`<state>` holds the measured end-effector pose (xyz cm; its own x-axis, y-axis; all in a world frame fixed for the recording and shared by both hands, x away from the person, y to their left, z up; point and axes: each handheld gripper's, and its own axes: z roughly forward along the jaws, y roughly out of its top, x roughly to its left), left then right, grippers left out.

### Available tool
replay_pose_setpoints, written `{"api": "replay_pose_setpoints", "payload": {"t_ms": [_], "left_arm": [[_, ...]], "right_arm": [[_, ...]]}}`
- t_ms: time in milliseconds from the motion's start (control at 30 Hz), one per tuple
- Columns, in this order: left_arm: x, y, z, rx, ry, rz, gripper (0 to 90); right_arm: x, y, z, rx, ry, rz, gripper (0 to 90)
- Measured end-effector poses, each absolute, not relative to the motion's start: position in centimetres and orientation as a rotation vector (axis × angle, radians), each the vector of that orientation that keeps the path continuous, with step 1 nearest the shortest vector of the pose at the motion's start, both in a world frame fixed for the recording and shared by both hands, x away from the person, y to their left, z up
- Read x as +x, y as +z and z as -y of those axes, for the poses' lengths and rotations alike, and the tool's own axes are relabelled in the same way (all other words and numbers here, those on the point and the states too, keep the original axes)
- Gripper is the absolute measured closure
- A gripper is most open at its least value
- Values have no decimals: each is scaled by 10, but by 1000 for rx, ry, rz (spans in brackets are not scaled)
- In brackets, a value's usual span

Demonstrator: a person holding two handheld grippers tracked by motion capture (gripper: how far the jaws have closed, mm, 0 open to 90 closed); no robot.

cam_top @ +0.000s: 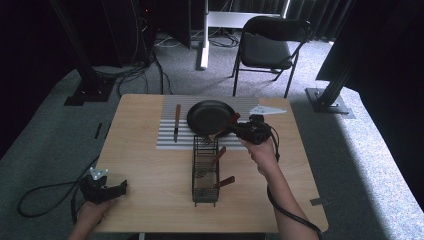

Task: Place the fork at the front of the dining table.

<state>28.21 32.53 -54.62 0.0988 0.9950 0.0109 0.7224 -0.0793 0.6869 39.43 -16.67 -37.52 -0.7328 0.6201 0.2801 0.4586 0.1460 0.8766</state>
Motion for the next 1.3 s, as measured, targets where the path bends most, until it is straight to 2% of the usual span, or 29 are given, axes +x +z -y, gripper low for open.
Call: {"api": "replay_pose_setpoints", "payload": {"t_ms": [800,1300], "left_arm": [[282,-546,-325,1859,679,-1676,9],[282,-546,-325,1859,679,-1676,9]], "right_arm": [[386,-339,203,1080,1693,-2162,809],[388,-344,243,1172,1639,-2089,809]]}}
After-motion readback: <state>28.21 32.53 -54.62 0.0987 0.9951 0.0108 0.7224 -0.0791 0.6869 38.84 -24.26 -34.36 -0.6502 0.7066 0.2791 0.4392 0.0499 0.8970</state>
